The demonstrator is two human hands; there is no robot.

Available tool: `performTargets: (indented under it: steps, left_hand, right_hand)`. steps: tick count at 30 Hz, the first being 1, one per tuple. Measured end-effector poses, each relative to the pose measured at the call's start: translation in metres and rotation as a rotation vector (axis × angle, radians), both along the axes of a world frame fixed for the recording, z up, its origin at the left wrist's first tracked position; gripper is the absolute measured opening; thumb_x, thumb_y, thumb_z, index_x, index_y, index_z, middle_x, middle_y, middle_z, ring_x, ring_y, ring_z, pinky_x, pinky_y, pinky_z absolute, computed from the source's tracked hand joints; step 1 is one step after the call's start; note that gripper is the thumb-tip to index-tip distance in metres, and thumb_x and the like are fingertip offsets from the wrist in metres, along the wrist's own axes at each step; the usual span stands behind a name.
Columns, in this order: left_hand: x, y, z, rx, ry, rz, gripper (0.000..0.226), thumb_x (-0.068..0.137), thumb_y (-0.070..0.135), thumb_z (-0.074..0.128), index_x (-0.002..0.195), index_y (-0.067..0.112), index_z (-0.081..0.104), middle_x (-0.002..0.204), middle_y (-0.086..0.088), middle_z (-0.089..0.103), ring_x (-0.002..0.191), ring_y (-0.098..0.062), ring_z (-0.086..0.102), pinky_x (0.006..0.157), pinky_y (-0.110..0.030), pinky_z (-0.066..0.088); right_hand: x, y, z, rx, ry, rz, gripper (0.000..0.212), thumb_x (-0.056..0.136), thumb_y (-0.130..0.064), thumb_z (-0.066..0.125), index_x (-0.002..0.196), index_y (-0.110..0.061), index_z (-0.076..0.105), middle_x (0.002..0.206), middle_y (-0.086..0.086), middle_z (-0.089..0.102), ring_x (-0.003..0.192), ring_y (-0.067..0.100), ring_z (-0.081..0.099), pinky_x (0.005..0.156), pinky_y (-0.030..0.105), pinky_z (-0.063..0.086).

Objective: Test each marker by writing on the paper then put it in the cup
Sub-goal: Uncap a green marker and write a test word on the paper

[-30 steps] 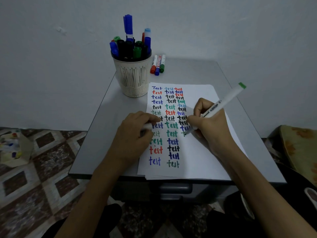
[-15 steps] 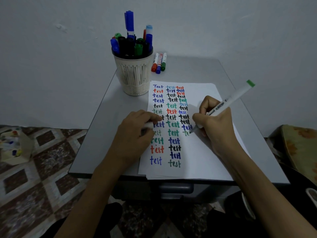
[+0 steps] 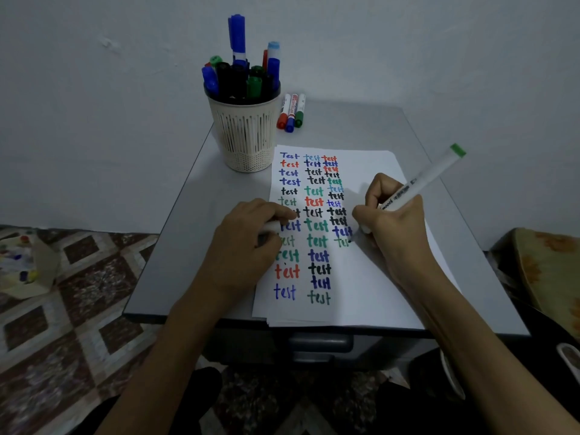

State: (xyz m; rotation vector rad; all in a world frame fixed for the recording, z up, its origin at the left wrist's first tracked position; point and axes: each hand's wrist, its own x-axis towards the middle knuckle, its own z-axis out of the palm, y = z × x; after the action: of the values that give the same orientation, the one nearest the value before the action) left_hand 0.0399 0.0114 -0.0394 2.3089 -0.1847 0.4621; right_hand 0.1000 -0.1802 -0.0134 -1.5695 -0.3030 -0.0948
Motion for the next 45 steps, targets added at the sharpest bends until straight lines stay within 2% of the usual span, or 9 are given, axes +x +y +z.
performTargets:
  steps: [8, 14, 20, 23, 25, 28, 34, 42, 45]
  left_hand:
    - [0.000, 0.000, 0.002, -0.006, 0.005, -0.003, 0.047, 0.074, 0.031, 0.038, 0.108, 0.014, 0.065, 0.105, 0.000, 0.064, 0.096, -0.015, 0.055, 0.083, -0.023, 0.044]
    - [-0.001, -0.001, 0.003, -0.051, -0.014, 0.025, 0.036, 0.074, 0.014, 0.049, 0.106, 0.012, 0.066, 0.102, 0.000, 0.062, 0.095, -0.013, 0.058, 0.079, -0.027, 0.051]
    - [-0.003, -0.002, 0.005, -0.220, -0.022, 0.046, 0.026, 0.083, 0.002, 0.066, 0.106, 0.015, 0.064, 0.098, 0.004, 0.065, 0.088, 0.007, 0.059, 0.071, -0.005, 0.045]
    - [-0.006, -0.004, 0.010, -0.299, -0.010, -0.024, 0.023, 0.087, 0.010, 0.064, 0.106, 0.021, 0.063, 0.101, 0.010, 0.065, 0.093, 0.004, 0.061, 0.070, -0.010, 0.049]
    - [-0.007, -0.004, 0.012, -0.388, 0.005, -0.078, 0.021, 0.088, 0.014, 0.064, 0.108, 0.018, 0.063, 0.104, 0.005, 0.067, 0.096, -0.005, 0.064, 0.073, -0.018, 0.054]
    - [-0.009, -0.005, 0.012, -0.444, 0.011, -0.114, 0.026, 0.085, 0.019, 0.064, 0.110, 0.015, 0.064, 0.107, 0.002, 0.069, 0.100, -0.012, 0.066, 0.083, -0.032, 0.056]
    - [-0.010, -0.006, 0.013, -0.494, 0.013, -0.143, 0.026, 0.082, 0.019, 0.065, 0.108, 0.014, 0.066, 0.106, 0.002, 0.070, 0.098, -0.012, 0.067, 0.084, -0.034, 0.055]
    - [-0.011, -0.005, 0.016, -0.521, -0.051, -0.206, 0.023, 0.079, 0.022, 0.070, 0.102, 0.015, 0.068, 0.097, 0.001, 0.071, 0.091, -0.013, 0.068, 0.078, -0.023, 0.054]
    - [-0.013, -0.004, 0.022, -0.650, -0.052, -0.217, 0.026, 0.079, 0.012, 0.069, 0.104, 0.016, 0.066, 0.096, 0.002, 0.073, 0.086, -0.012, 0.068, 0.075, -0.020, 0.054]
  right_hand:
    - [-0.001, 0.000, 0.001, 0.027, 0.014, 0.032, 0.035, 0.068, 0.022, 0.049, 0.057, -0.009, 0.036, 0.044, -0.008, 0.038, 0.037, 0.000, 0.039, 0.039, 0.011, 0.036]
    - [-0.002, -0.001, 0.005, 0.068, 0.056, 0.034, 0.039, 0.071, 0.029, 0.044, 0.059, -0.007, 0.038, 0.042, -0.001, 0.038, 0.032, 0.002, 0.037, 0.036, 0.011, 0.036]
    - [-0.002, -0.007, 0.005, 0.337, 0.081, 0.049, 0.032, 0.077, 0.001, 0.070, 0.066, -0.012, 0.043, 0.063, 0.011, 0.051, 0.046, 0.011, 0.049, 0.042, 0.016, 0.038]
    - [-0.004, -0.003, 0.008, 0.469, 0.151, 0.199, 0.011, 0.077, -0.004, 0.066, 0.074, -0.007, 0.056, 0.072, 0.007, 0.066, 0.067, 0.021, 0.065, 0.053, 0.022, 0.051]
    - [-0.004, -0.002, 0.010, 0.509, 0.194, 0.252, 0.010, 0.083, -0.012, 0.059, 0.080, -0.002, 0.059, 0.072, 0.011, 0.069, 0.064, 0.023, 0.067, 0.052, 0.026, 0.055]
    - [-0.006, -0.002, 0.012, 0.458, 0.158, 0.251, 0.021, 0.087, -0.019, 0.056, 0.074, -0.003, 0.053, 0.057, 0.011, 0.064, 0.046, 0.019, 0.060, 0.042, 0.023, 0.049]
    - [-0.006, -0.004, 0.011, 0.464, 0.148, 0.242, 0.022, 0.086, -0.014, 0.057, 0.068, -0.006, 0.047, 0.051, 0.008, 0.060, 0.037, 0.015, 0.054, 0.035, 0.019, 0.039]
    - [-0.016, 0.002, 0.013, 0.309, 0.178, 0.427, 0.020, 0.079, -0.018, 0.070, 0.075, -0.003, 0.058, 0.073, 0.014, 0.067, 0.057, 0.026, 0.066, 0.052, 0.029, 0.055]
    - [-0.022, 0.002, 0.018, 0.293, 0.162, 0.453, 0.005, 0.083, -0.005, 0.061, 0.082, 0.000, 0.062, 0.083, 0.018, 0.069, 0.067, 0.033, 0.070, 0.059, 0.031, 0.058]
